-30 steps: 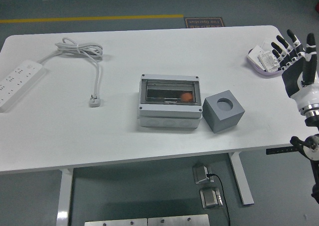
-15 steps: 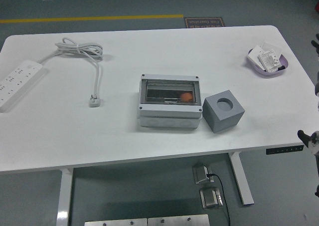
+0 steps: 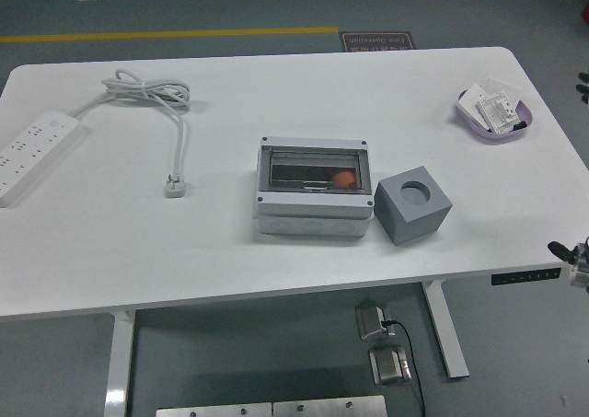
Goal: Fetch the battery,place it into the box,close the lid of the box
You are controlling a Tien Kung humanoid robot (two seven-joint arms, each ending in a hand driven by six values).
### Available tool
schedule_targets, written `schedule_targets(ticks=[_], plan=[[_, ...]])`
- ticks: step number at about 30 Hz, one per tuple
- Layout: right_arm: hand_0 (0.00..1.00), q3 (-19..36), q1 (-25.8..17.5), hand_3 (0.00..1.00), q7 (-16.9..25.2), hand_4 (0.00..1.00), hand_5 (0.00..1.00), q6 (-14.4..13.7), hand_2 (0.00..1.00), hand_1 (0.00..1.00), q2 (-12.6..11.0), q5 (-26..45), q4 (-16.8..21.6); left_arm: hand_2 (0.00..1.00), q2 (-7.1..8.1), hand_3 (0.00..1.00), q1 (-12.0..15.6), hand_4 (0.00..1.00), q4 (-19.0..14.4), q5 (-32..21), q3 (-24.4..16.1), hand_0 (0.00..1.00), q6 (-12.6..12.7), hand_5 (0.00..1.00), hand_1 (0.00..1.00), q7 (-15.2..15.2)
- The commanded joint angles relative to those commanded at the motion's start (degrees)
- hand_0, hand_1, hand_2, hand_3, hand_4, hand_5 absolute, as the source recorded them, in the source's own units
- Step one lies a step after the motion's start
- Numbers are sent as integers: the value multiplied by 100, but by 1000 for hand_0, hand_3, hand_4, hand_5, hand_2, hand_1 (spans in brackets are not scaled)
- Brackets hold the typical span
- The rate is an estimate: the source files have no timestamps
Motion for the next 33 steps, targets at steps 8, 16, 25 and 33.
schedule_targets(ticks=[8, 16, 25, 33], plan=[[737, 88, -6, 701, -48, 740, 730, 152, 691, 687, -8, -113, 83, 656, -18, 676, -14, 739, 0, -4, 25, 659, -27, 242, 699, -27], [730, 151, -118, 701, -60, 737, 716, 235, 689, 683, -74, -56, 236, 654, -25, 675, -13, 738, 0, 12, 13, 659, -68, 242, 699, -79], [730, 172, -211, 698, -62, 723, 676, 286, 694, 683, -53, -33, 324, 654, -35, 673, -37, 738, 0, 38, -8, 659, -97, 242, 699, -97], [728, 168, -259, 695, -82, 721, 674, 307, 695, 682, 7, -75, 383, 654, -30, 672, -55, 736, 0, 85, -35, 659, -104, 242, 698, -101]])
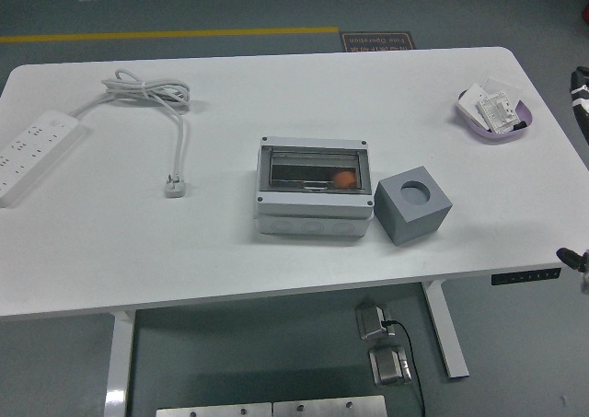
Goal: Fetch the battery,place it into the box,close the lid of the box
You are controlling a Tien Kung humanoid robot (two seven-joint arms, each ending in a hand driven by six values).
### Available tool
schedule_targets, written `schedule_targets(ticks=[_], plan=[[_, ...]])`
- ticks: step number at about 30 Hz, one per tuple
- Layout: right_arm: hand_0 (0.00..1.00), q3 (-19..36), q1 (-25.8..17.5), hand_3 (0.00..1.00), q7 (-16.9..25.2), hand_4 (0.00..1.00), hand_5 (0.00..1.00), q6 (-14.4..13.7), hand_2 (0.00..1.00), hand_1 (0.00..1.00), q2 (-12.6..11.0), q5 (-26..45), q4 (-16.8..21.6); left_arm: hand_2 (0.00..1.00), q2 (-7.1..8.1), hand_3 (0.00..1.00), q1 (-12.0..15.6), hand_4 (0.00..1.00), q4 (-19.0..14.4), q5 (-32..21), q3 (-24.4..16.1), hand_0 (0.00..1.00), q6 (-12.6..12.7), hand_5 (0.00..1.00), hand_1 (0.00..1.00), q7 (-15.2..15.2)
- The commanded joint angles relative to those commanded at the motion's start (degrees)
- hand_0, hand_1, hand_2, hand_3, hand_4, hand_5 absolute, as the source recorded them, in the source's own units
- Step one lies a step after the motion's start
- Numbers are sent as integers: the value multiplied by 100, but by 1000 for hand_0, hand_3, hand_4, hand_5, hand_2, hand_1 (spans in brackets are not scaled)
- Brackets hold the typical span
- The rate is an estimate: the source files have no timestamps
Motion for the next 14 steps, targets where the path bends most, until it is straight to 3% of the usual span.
schedule_targets(ticks=[14], plan=[[733, 98, -54, 690, 21, 720, 669, 0, 697, 684, 18, 58, 22, 654, 39, 671, -41, 737, 0, 25, 35, 660, -22, 243, 698, 6]])
